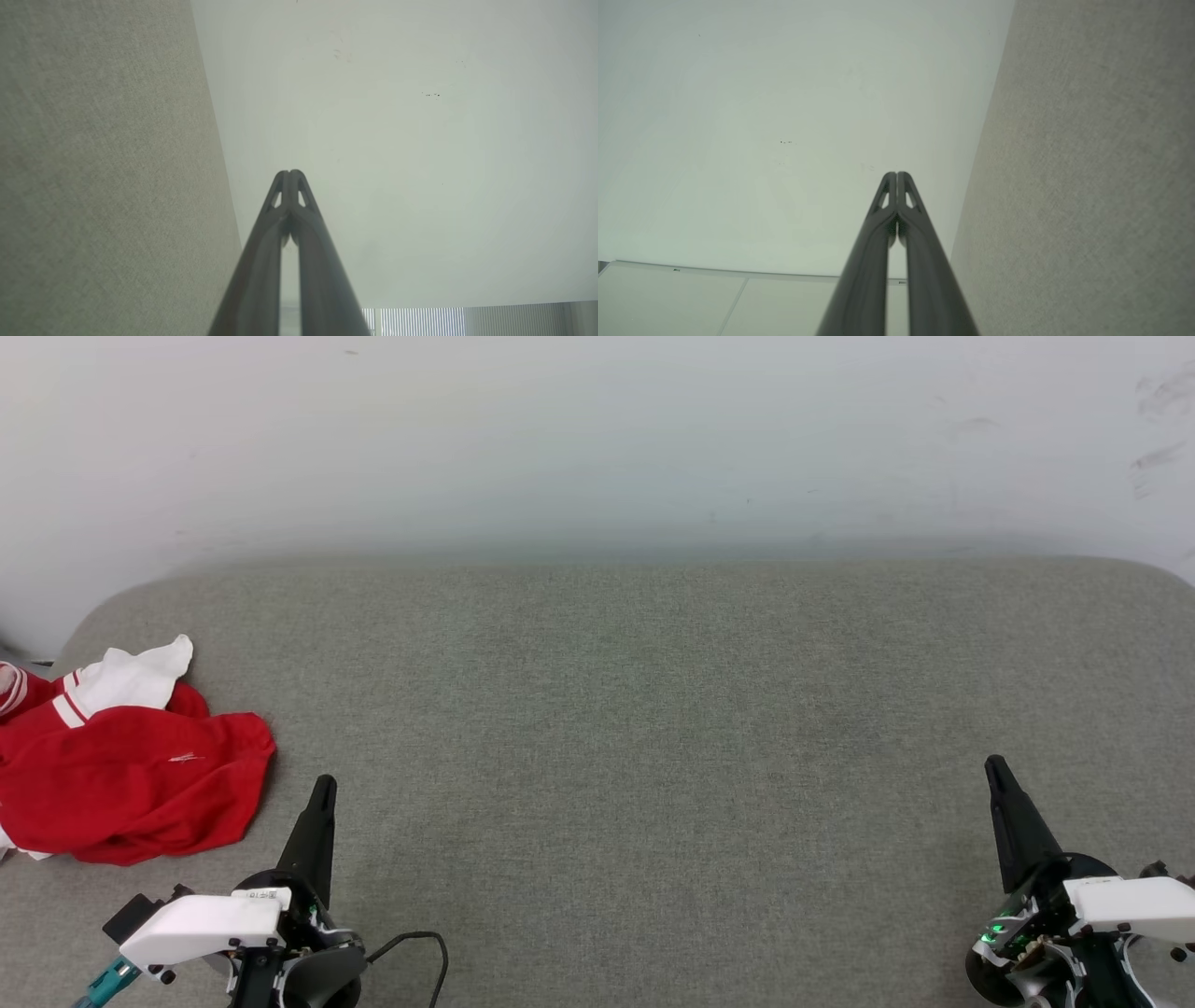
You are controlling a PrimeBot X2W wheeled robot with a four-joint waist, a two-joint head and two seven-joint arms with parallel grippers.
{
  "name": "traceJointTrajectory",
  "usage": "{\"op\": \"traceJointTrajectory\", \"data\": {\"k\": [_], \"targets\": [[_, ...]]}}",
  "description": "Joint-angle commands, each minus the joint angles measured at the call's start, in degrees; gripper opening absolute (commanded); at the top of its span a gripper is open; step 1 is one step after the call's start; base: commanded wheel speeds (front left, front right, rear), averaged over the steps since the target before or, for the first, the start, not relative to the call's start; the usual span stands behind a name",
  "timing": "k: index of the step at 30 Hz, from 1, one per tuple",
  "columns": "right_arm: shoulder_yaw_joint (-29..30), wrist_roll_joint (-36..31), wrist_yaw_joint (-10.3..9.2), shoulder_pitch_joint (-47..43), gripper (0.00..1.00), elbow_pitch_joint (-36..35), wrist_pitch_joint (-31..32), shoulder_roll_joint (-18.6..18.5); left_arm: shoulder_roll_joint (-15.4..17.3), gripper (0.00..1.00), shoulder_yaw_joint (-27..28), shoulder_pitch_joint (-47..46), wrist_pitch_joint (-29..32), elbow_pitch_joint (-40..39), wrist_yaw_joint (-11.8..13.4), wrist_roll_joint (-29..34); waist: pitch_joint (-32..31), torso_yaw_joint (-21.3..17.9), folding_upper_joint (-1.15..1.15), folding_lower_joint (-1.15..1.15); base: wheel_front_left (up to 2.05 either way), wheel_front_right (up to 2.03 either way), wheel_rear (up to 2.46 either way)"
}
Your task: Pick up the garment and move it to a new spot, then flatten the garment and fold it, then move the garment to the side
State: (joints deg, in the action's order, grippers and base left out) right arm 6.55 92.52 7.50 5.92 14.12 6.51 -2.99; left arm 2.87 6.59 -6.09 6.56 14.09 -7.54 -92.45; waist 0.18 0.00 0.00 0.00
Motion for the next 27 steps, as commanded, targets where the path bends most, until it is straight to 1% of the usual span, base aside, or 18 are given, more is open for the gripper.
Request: {"op": "traceJointTrajectory", "data": {"k": [1,27], "targets": [[0.01,-0.29,-0.02,0.71,0.0,0.08,0.05,0.17,-0.16,0.0,0.13,-0.33,0.11,-0.04,-0.15,0.08,0.0,0.0,0.0,0.0,0.0,0.0,0.0],[-0.03,-0.28,-0.02,0.71,0.0,0.08,0.03,0.17,-0.16,0.0,0.14,-0.33,0.1,-0.04,-0.15,0.08,0.0,0.0,0.0,0.0,0.0,0.0,0.0]]}}
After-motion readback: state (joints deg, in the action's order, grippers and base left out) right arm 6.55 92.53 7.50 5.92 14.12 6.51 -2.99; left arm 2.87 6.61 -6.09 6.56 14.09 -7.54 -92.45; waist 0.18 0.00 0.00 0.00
